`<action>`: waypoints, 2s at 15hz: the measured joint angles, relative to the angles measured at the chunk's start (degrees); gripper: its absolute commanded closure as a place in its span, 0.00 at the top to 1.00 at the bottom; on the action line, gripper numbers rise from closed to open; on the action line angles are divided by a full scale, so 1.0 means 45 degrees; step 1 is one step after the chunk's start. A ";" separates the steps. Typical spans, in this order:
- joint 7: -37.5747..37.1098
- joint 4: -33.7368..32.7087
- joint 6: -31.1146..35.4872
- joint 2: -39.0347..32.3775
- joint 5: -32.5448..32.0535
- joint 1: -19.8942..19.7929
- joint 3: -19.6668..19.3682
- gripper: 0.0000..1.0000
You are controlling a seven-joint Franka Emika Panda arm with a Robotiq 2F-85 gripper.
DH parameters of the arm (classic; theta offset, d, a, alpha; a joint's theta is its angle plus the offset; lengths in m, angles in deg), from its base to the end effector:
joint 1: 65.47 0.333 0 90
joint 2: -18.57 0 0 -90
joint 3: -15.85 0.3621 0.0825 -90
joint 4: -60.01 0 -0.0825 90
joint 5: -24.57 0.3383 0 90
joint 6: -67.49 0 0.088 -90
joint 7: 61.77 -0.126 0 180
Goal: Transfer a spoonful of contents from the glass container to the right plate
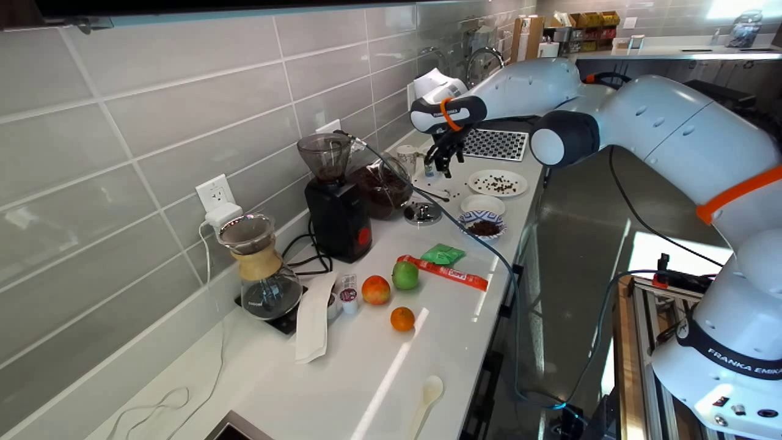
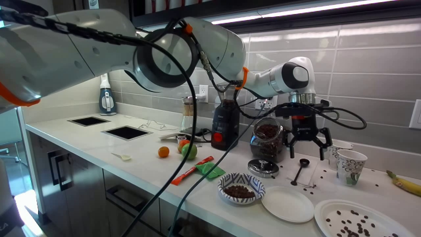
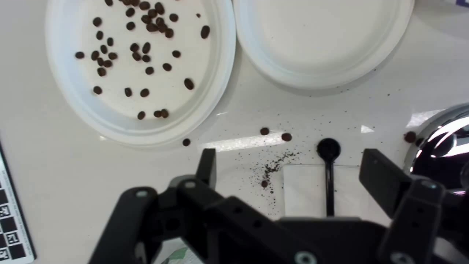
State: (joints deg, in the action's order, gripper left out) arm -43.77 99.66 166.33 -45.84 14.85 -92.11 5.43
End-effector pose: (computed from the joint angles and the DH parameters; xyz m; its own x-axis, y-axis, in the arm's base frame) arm 0.6600 -0.4300 0.2897 0.9567 -0.2247 -0.1850 -0.1680 -0.9454 0.2791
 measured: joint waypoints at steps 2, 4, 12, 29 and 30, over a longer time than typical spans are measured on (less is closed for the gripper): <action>-0.0199 0.0198 0.0000 0.0233 -0.0161 0.0100 -0.0218 1.00; -0.0160 0.0526 -0.0046 0.0555 -0.0174 0.0112 -0.0291 1.00; 0.2213 0.2878 0.1286 0.1874 0.0004 -0.0328 0.0149 1.00; 0.5176 1.2896 1.0126 0.6905 0.1066 -0.0714 0.0743 1.00; 0.5617 1.3427 1.0947 0.7191 0.1586 -0.0950 0.1022 1.00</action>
State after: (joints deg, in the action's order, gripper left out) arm -18.50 160.08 215.59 -13.48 21.99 -96.39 10.03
